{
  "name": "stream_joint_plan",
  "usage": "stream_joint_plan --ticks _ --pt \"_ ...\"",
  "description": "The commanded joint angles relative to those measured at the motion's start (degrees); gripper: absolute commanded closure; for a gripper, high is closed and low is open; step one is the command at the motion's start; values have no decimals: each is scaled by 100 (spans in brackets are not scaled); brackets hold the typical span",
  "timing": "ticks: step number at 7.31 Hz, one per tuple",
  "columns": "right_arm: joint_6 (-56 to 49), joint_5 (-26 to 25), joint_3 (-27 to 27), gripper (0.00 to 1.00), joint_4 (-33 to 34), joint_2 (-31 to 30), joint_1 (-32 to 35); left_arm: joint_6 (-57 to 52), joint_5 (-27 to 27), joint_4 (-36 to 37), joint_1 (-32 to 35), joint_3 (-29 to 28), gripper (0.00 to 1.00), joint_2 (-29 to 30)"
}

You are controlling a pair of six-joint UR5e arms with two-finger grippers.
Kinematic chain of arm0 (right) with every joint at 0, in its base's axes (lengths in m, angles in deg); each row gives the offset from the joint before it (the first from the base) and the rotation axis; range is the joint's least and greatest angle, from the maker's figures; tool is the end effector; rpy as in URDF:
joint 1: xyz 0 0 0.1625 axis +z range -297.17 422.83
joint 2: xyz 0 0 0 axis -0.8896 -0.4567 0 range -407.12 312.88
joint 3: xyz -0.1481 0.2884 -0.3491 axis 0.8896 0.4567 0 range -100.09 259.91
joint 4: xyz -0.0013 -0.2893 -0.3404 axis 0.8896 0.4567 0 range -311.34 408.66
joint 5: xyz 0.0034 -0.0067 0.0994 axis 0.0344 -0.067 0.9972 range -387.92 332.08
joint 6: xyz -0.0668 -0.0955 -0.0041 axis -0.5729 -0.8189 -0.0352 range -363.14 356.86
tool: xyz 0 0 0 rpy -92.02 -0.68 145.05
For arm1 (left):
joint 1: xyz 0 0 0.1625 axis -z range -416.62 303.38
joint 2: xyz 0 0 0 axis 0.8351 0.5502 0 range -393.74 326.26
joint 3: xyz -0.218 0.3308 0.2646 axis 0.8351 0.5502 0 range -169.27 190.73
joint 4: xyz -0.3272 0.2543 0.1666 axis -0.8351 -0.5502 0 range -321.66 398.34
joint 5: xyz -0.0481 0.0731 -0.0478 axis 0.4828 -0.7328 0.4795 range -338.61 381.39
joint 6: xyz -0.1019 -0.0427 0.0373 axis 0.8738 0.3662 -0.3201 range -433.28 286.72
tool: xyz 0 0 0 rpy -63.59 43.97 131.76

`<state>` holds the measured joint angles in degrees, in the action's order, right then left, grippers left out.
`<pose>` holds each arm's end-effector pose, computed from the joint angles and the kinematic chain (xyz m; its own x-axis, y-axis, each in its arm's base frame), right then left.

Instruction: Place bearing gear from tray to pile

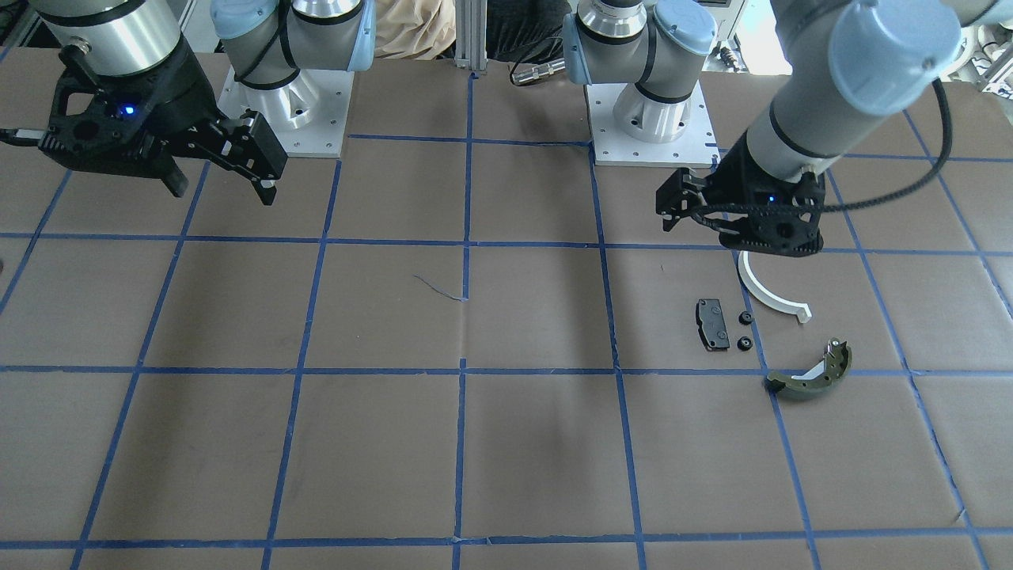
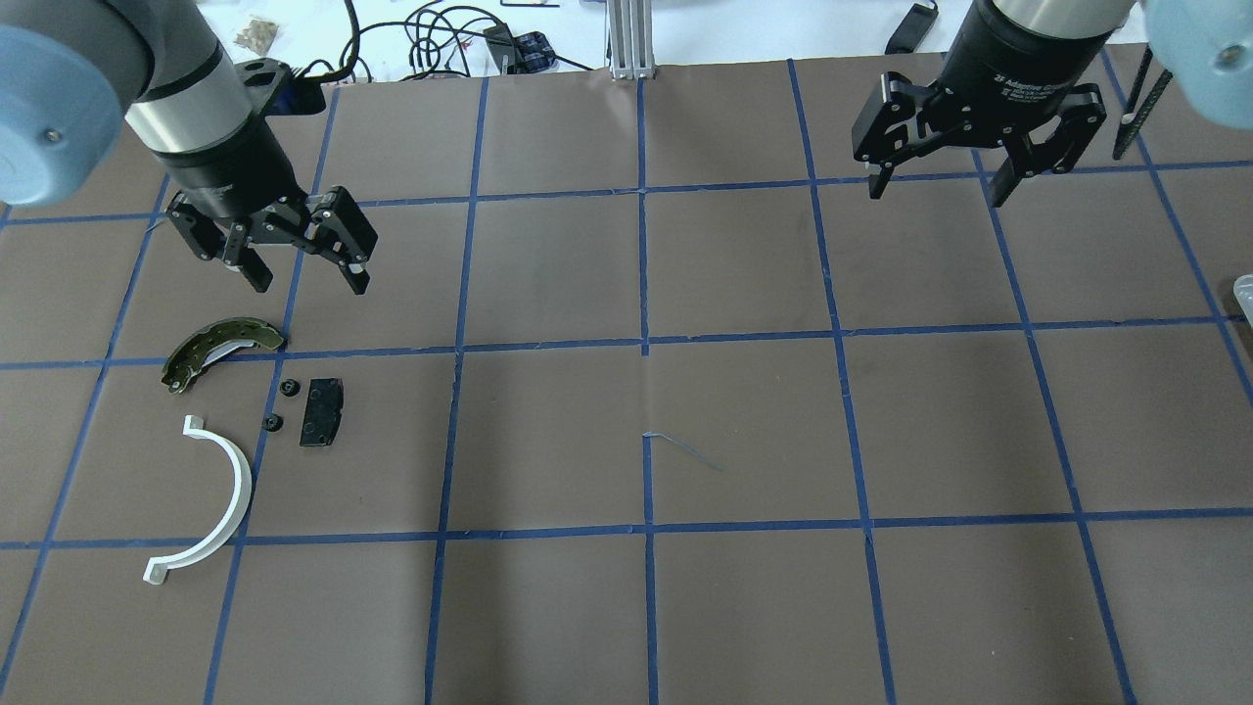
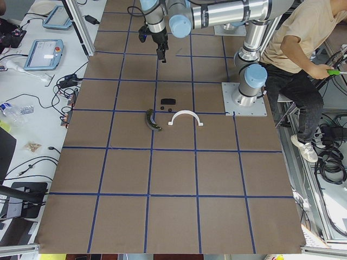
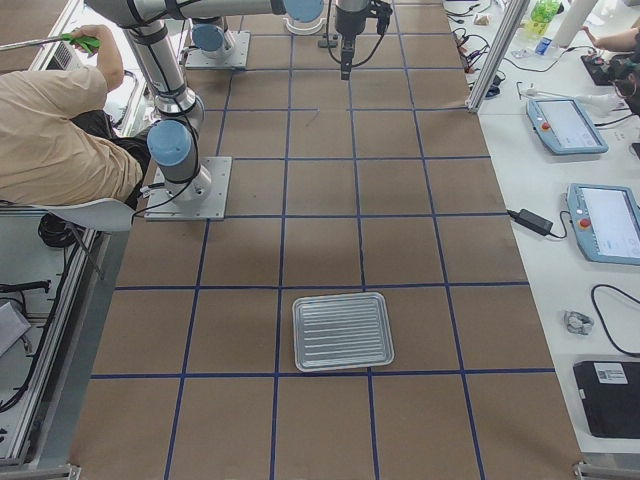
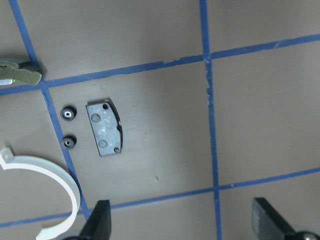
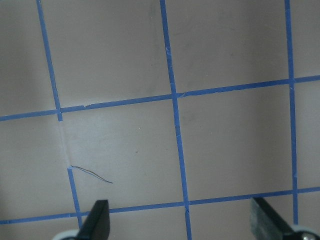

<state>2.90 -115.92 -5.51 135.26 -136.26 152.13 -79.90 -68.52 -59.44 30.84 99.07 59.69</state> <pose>0.1309 -0.5346 0.5506 -0.9925 0.1170 -0.0353 0.1172 0.9931 -0.0021 -0.1097 -0.5390 0.4934 -0.9974 0.0693 0.0206 0.0717 0.9838 0.1645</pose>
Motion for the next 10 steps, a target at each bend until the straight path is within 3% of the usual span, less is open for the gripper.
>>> stream_joint_plan --ticks 1,4,10 --pt "-6 3 -2 0 6 2 0 950 -18 -163 639 -142 0 -289" --pt "-171 -32 -11 0 15 2 0 637 9 372 640 -54 0 -369" --pt "-173 -6 -107 0 15 -42 8 645 9 452 640 -54 0 -369"
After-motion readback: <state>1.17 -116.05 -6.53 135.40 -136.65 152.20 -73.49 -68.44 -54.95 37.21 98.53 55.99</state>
